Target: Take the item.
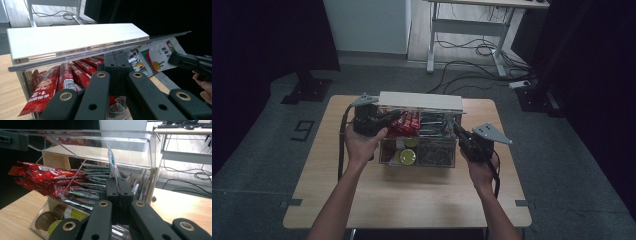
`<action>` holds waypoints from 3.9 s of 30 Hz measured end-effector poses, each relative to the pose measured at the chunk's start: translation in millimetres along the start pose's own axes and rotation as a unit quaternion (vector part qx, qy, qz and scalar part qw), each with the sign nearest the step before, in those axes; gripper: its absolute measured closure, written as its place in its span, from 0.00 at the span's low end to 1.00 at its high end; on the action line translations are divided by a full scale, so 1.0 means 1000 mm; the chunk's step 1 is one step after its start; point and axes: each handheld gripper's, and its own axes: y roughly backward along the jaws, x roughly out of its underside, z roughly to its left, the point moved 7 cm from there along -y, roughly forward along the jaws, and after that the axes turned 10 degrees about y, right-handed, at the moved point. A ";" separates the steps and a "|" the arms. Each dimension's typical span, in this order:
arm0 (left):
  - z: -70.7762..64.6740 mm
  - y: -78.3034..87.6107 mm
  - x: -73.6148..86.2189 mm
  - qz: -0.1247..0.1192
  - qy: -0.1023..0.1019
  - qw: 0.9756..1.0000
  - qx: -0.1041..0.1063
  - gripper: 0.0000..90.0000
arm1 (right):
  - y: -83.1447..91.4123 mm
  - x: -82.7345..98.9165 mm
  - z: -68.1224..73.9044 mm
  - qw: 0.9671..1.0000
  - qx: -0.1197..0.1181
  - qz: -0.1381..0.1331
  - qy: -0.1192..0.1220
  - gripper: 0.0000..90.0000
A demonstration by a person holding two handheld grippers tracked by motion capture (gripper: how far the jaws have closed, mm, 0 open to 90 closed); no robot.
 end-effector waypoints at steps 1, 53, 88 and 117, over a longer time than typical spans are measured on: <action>0.000 0.000 0.000 0.000 0.000 1.000 0.000 1.00 | 0.000 0.000 0.000 1.000 0.000 0.000 0.000 0.99; -0.001 0.001 0.001 -0.005 0.000 1.000 0.001 1.00 | 0.059 0.016 -0.032 0.998 0.011 -0.044 -0.036 0.99; -0.004 -0.001 0.002 -0.004 -0.001 1.000 0.002 1.00 | 0.065 0.075 -0.045 0.998 0.033 -0.010 -0.059 0.99; -0.004 -0.001 0.002 -0.003 -0.003 1.000 0.000 1.00 | 0.057 0.136 -0.052 0.995 0.038 0.043 -0.088 0.99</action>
